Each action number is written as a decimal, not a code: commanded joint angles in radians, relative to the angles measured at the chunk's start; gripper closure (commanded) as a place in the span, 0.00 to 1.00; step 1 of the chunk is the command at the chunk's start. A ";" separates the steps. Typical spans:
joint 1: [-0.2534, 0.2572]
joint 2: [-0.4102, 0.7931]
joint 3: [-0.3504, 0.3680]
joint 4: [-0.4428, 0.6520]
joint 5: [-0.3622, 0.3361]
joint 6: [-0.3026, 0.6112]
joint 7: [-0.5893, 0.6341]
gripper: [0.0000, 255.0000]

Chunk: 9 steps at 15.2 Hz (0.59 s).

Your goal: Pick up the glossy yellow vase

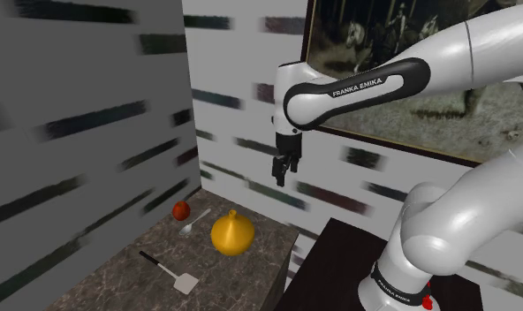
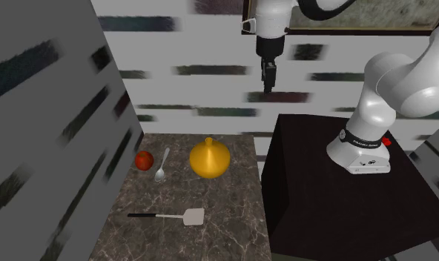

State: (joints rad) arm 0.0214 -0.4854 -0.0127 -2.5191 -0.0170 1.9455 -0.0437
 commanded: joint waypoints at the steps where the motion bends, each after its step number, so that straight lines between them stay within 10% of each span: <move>1: 0.004 0.076 0.002 0.003 0.003 0.084 0.000 0.00; 9: 0.025 0.384 0.021 0.099 0.015 0.325 0.010 0.00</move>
State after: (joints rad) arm 0.0444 -0.1459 0.0061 -2.4359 -0.0023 2.2370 -0.0351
